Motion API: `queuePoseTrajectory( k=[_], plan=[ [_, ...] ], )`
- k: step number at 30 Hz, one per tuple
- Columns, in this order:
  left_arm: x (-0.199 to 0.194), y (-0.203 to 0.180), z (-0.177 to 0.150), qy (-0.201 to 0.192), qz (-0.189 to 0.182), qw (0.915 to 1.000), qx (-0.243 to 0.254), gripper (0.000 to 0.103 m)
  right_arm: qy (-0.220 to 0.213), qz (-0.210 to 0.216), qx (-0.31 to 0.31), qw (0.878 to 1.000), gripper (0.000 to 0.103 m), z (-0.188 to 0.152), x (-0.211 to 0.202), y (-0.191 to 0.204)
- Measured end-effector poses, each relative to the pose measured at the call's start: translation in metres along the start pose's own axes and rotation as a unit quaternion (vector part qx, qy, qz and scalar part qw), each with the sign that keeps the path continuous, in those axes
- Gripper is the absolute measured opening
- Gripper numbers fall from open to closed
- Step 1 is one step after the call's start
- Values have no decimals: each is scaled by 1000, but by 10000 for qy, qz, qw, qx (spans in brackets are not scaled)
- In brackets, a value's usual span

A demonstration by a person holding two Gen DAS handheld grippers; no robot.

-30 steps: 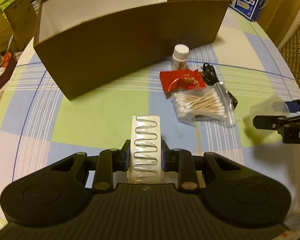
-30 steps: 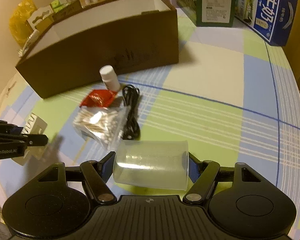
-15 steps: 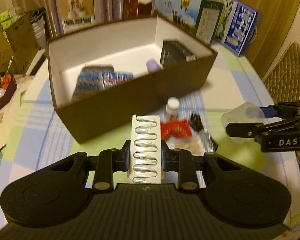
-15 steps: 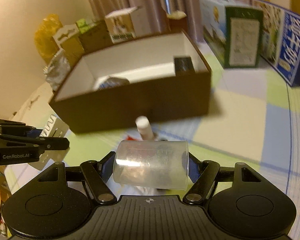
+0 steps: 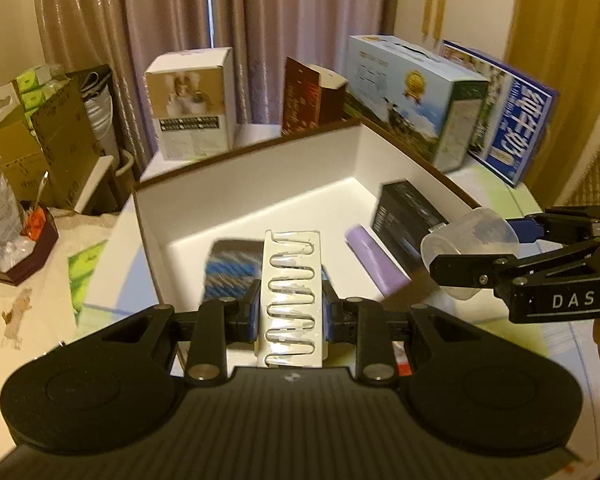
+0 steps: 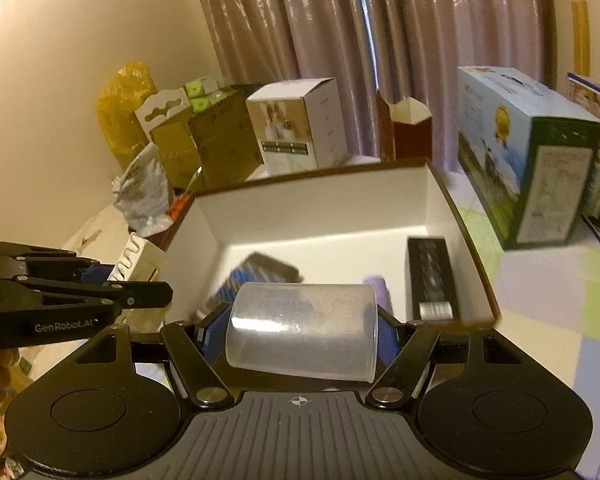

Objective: Organize objects
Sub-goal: 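Carry the clip with the left tool while the right tool carries the cup to the brown box, then open the left tool to drop the clip while the right tool releases the cup inside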

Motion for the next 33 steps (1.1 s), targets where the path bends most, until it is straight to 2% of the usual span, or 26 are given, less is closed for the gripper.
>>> queuePoseTrajectory(
  k=[10, 20, 33],
  plan=[
    [66, 36, 39, 213, 215, 9995, 91, 24, 133, -34, 68, 9999, 69, 45, 71, -12],
    [132, 59, 57, 587, 236, 9980, 25, 24, 394, -177, -142, 9990, 69, 63, 134, -22],
    [180, 69, 68, 871, 314, 9956, 135, 24, 586, -240, -230, 9977, 69, 73, 172, -28]
  ],
)
Point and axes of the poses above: each gripper's, at about its wrist camera, not at the fingertips, and x roughly the way its jaws point, y to its left, z to its top, the point moved 2 cm from there along x, roughly the way its jaws point, and after that the axes turned 4 degrees about -z, right-handed, at the moved point
